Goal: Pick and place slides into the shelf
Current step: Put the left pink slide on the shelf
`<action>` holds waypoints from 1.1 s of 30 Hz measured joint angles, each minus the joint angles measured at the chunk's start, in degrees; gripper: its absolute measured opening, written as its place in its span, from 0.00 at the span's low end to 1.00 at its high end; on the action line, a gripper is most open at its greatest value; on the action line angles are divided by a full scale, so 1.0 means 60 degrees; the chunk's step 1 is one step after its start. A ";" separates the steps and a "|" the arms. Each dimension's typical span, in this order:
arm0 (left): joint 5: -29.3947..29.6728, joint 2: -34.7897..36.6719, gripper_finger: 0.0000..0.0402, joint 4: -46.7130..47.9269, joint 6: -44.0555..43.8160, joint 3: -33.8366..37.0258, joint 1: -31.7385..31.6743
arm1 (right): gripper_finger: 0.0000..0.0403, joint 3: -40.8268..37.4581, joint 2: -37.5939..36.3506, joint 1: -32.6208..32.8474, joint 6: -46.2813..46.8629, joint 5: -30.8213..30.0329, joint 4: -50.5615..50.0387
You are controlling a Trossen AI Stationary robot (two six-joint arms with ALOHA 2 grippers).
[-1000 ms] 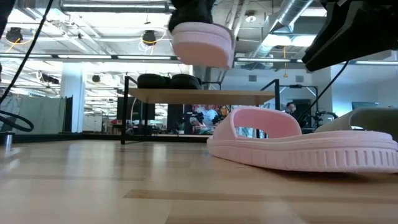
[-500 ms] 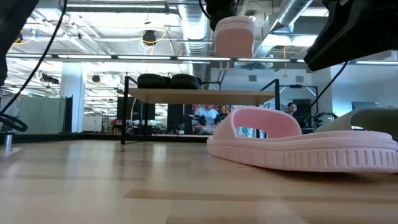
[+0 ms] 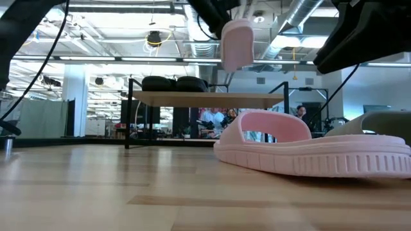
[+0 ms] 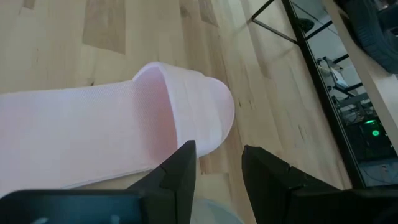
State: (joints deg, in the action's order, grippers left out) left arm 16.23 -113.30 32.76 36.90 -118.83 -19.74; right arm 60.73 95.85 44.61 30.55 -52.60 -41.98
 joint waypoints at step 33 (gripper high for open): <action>0.0901 -0.1454 0.00 0.0042 0.0309 0.0007 -0.0708 | 0.29 0.0004 0.0004 0.0318 0.1594 -0.0035 -0.1285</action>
State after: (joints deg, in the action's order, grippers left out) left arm 21.63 -122.02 33.01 38.75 -118.78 -23.99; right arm 60.75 95.88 46.52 40.11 -52.81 -49.69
